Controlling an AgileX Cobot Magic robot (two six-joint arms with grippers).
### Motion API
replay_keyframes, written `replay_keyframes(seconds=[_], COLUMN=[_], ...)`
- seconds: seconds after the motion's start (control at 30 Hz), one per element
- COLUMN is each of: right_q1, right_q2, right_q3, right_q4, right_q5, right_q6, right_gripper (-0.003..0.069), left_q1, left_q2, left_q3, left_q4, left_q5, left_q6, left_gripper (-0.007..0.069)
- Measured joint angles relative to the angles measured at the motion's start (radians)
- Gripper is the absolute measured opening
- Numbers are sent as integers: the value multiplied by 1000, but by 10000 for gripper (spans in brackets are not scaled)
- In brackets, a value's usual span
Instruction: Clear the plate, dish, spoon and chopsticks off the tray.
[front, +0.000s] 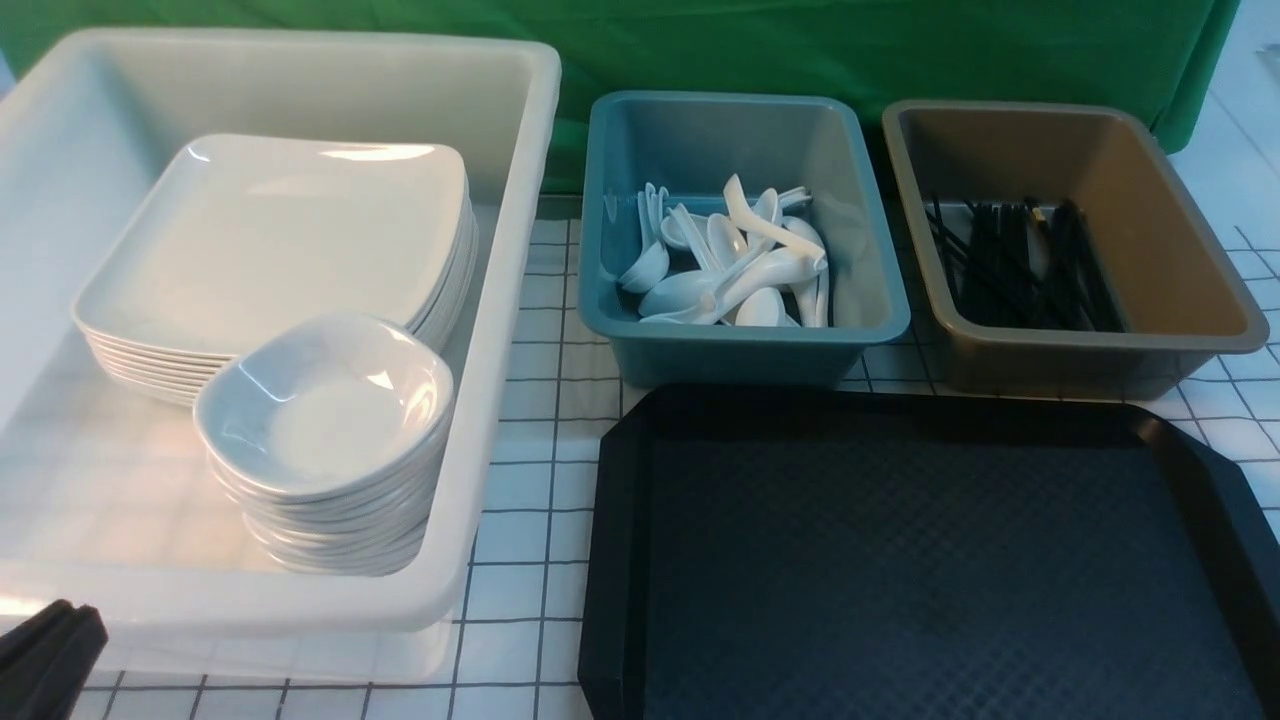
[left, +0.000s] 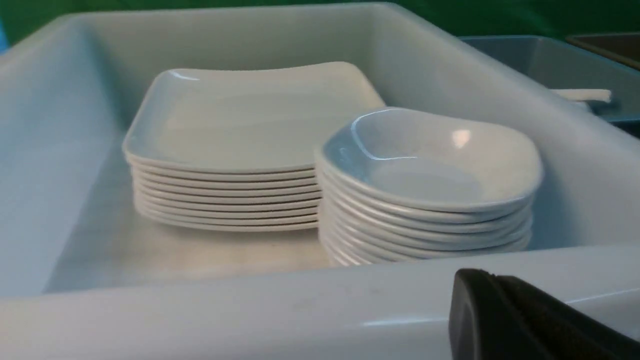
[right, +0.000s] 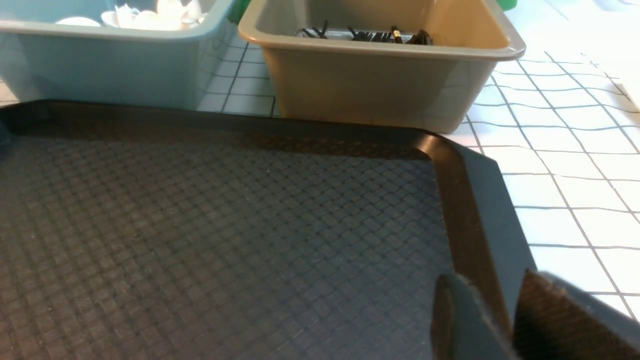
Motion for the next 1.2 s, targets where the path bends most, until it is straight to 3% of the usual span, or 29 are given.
replay_keyframes(seconds=[0.17,0.27,1.2], right_q1=[0,0,0], right_q2=[0,0,0], right_q3=[0,0,0], right_q4=[0,0,0], right_q5=[-1,-1,-1], right_q6=[0,0,3], right_gripper=[239,239,241], left_q1=[131,153,112], left_q2=[-26,-30,-30], left_q3=[5,6,6], left_q4=[-41,-45,-52], left_q5=[18,45,60], left_q6=[-4,-4,-7], left_gripper=[20,20,21])
